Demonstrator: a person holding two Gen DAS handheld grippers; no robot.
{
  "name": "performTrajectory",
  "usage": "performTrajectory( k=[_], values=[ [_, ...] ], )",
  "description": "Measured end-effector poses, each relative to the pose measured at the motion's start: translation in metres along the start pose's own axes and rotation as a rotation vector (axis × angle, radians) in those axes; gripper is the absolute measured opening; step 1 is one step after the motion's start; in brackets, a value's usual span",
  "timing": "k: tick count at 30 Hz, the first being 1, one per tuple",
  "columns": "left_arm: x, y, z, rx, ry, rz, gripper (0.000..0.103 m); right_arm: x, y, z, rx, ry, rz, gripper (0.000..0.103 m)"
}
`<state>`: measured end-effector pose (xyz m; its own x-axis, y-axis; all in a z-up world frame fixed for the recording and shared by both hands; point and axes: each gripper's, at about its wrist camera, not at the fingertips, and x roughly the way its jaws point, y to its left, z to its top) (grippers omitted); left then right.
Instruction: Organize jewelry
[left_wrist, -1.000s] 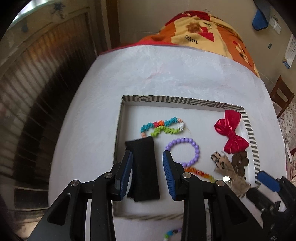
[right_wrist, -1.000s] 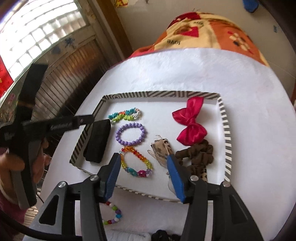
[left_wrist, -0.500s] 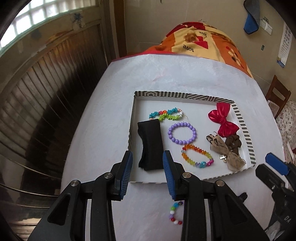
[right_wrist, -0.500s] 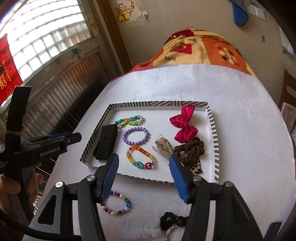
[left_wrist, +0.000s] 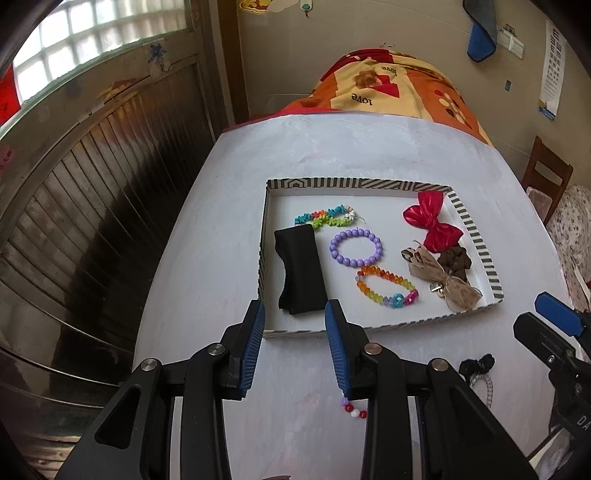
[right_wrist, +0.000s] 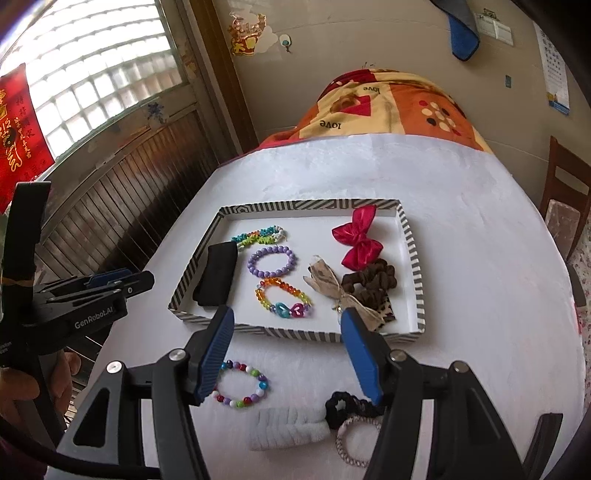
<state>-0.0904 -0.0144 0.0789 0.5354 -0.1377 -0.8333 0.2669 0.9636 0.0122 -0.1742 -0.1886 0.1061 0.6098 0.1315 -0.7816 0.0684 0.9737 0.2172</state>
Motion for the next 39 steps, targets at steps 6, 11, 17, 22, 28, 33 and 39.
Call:
performTrajectory(
  k=[6, 11, 17, 22, 28, 33, 39],
  values=[
    [-0.004, -0.005, -0.008, 0.019, 0.003, -0.003, 0.012, -0.009, 0.000, -0.009, 0.006, -0.001, -0.013, 0.063],
    [-0.008, -0.006, -0.014, 0.026, 0.001, -0.007, 0.012, -0.013, 0.000, -0.015, 0.005, 0.002, -0.018, 0.064],
    [-0.011, -0.008, -0.018, 0.030, 0.004, -0.004, 0.012, -0.017, -0.001, -0.020, 0.006, 0.002, -0.020, 0.064],
    [-0.011, -0.011, -0.020, 0.038, 0.003, -0.003, 0.012, -0.020, -0.002, -0.023, 0.008, -0.001, -0.023, 0.064],
    [-0.011, -0.013, -0.022, 0.045, 0.005, -0.005, 0.012, -0.023, -0.007, -0.026, 0.016, 0.002, -0.035, 0.065],
    [-0.009, -0.014, -0.022, 0.050, 0.011, -0.004, 0.012, -0.022, -0.008, -0.027, 0.020, 0.006, -0.037, 0.065],
    [-0.007, -0.012, -0.022, 0.049, 0.017, 0.000, 0.013, -0.020, -0.006, -0.026, 0.015, 0.009, -0.035, 0.065]
  ],
)
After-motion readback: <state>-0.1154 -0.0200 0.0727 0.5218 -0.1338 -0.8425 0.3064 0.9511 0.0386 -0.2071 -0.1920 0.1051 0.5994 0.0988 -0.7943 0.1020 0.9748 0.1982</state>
